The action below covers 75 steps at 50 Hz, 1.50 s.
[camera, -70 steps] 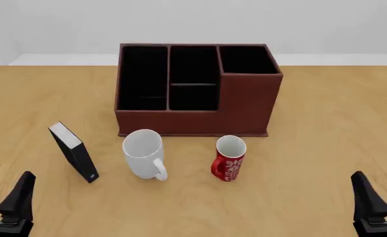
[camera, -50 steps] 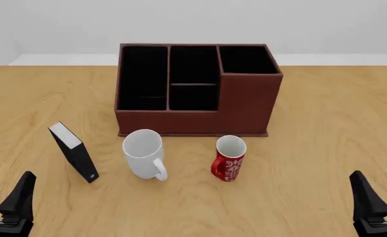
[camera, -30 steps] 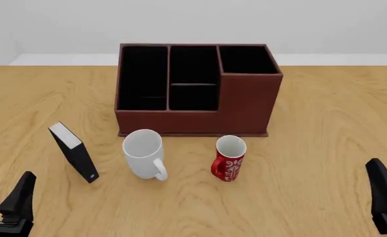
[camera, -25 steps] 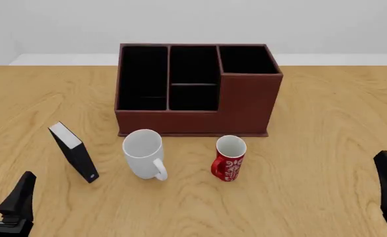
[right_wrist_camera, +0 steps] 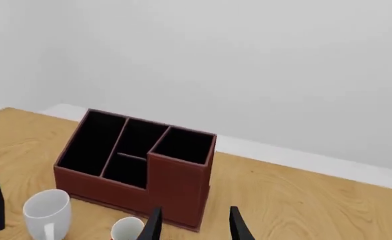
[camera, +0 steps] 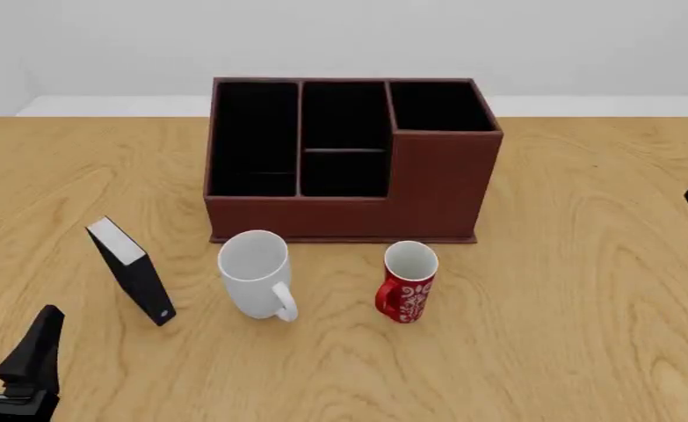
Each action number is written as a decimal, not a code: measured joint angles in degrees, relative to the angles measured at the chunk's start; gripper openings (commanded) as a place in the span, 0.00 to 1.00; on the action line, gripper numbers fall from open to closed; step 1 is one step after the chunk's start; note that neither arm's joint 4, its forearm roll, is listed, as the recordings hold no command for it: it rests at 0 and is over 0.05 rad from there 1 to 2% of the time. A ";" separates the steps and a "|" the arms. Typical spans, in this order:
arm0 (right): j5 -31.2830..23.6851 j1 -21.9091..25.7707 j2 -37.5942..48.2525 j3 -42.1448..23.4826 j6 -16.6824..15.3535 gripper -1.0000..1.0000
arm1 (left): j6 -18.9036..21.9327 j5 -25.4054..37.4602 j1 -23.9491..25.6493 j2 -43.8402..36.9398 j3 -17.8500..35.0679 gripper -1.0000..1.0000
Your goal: Pick up the white mug and place it to the right of the caddy.
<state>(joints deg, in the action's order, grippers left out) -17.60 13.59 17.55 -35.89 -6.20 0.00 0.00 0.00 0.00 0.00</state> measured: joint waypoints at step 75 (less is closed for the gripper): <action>4.63 29.24 41.88 -17.10 -5.05 1.00 | 0.00 0.00 0.00 0.00 0.00 1.00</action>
<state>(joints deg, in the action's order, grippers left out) -12.97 42.83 59.43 -53.00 -11.25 0.00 0.00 0.00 0.00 0.00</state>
